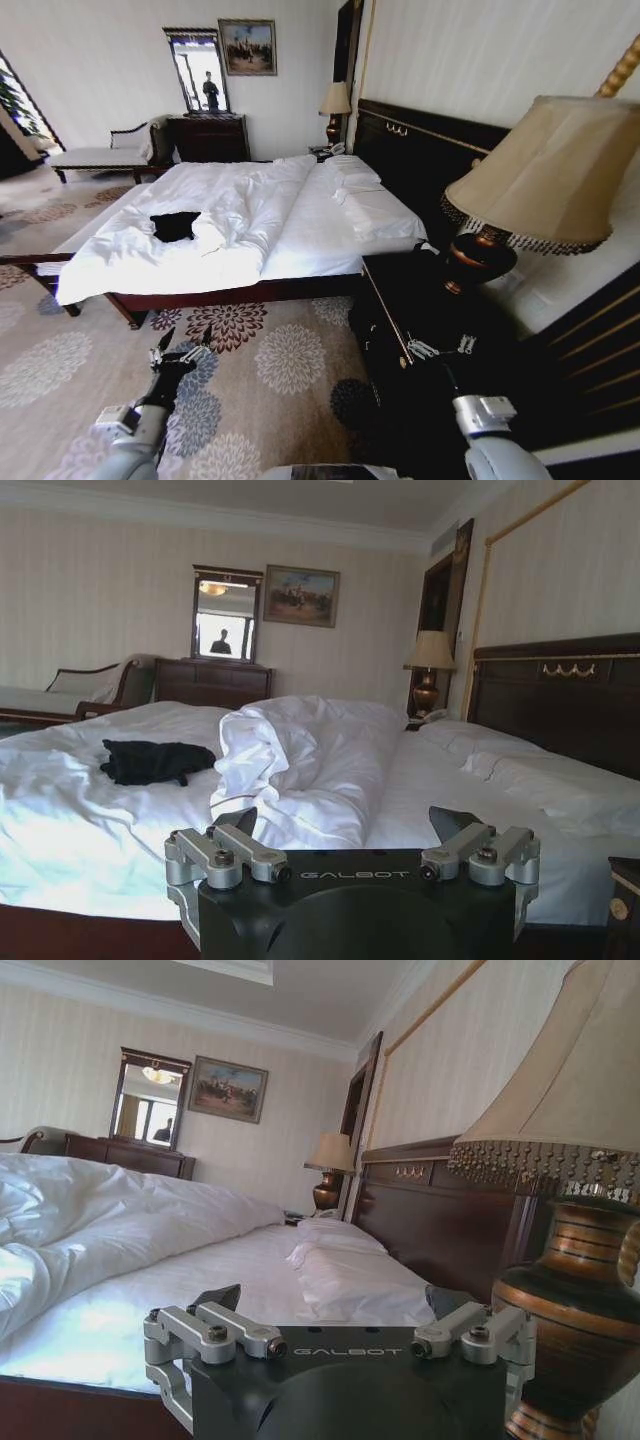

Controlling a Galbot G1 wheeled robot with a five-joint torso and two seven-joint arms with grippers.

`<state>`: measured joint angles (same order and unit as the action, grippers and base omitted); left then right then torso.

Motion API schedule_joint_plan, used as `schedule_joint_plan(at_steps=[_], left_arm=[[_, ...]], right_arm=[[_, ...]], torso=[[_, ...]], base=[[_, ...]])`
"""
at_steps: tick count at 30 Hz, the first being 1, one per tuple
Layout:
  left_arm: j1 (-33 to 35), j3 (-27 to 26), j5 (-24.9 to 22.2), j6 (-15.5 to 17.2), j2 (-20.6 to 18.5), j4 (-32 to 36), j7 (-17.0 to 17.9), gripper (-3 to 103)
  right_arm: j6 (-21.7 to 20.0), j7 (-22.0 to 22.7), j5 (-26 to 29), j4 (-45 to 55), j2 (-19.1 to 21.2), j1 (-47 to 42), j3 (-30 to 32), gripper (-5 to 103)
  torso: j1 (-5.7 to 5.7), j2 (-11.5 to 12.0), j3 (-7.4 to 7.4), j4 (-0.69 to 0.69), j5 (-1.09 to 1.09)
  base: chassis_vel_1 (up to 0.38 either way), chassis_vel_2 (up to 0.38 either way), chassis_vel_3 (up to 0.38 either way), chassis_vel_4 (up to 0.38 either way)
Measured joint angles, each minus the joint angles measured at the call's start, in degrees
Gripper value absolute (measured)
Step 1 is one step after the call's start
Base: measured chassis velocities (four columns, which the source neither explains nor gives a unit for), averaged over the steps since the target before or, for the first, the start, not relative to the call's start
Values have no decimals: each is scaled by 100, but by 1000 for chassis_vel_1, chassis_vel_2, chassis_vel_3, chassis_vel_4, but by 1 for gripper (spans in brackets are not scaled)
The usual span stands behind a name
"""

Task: Fold the clothes on the bed.

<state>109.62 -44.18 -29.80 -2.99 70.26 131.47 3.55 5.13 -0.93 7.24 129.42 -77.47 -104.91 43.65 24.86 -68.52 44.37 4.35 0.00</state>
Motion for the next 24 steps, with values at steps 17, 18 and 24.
schedule_joint_plan(at_steps=[17,18,24], left_arm=[[156,-10,-68,-38,97,32,43,98],[157,-9,-69,-39,99,38,47,98],[116,-10,-71,-29,113,94,79,98]], right_arm=[[23,-48,16,74,-54,-83,81,100],[43,-50,16,73,-63,-88,81,100],[132,-58,-52,77,-152,-110,-9,100]], torso=[[4,2,2,-1,0],[4,2,2,0,0],[-1,-1,-1,0,0]], base=[[10,-11,-11,14],[47,-84,-67,68],[77,-92,-87,65]])
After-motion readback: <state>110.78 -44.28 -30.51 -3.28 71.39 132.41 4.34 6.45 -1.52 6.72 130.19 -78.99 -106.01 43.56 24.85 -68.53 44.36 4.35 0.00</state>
